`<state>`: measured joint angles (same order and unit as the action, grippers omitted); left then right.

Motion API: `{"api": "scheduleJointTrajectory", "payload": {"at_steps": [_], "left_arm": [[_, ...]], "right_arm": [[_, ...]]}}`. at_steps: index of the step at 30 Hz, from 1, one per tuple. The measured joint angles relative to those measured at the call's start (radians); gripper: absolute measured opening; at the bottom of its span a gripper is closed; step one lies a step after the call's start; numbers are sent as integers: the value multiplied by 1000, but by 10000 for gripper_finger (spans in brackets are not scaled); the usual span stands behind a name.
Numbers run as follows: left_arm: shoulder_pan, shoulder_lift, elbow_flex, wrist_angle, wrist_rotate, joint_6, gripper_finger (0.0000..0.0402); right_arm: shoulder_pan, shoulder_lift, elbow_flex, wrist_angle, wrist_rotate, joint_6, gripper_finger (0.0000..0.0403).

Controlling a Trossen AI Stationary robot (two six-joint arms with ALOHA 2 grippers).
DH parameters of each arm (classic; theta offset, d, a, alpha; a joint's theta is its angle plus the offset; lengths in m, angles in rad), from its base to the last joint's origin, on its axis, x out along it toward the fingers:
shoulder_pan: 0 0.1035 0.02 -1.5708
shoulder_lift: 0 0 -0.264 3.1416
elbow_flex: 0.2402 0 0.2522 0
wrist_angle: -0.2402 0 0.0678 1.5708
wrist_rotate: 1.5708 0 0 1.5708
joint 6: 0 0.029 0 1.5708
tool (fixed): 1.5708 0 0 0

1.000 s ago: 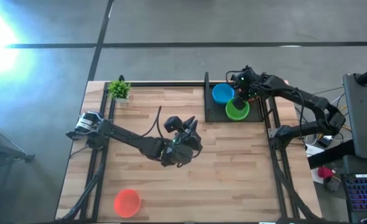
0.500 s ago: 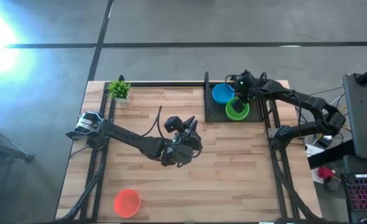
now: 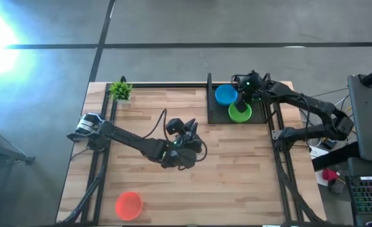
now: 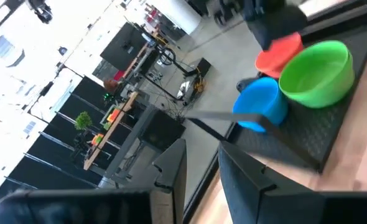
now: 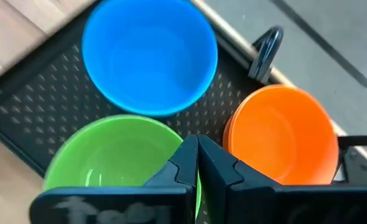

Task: Pick & Place Mini bowls
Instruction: Stack the orange bowl on top of the orange bowls on the shelf

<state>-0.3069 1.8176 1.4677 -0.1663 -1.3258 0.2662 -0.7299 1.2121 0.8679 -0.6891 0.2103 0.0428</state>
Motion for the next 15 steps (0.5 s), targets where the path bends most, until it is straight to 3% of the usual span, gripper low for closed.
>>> {"api": "scheduleJointTrajectory", "payload": {"at_steps": [3,8,15], "left_arm": [[-3,-32,0,-198,39,-188,92],[0,-103,0,-571,392,-641,92],[-13,-121,0,-915,665,-997,92]], "right_arm": [[19,-51,7,0,0,4,8],[80,-156,2,-4,0,10,8],[200,-286,2,-3,0,37,8]]}}
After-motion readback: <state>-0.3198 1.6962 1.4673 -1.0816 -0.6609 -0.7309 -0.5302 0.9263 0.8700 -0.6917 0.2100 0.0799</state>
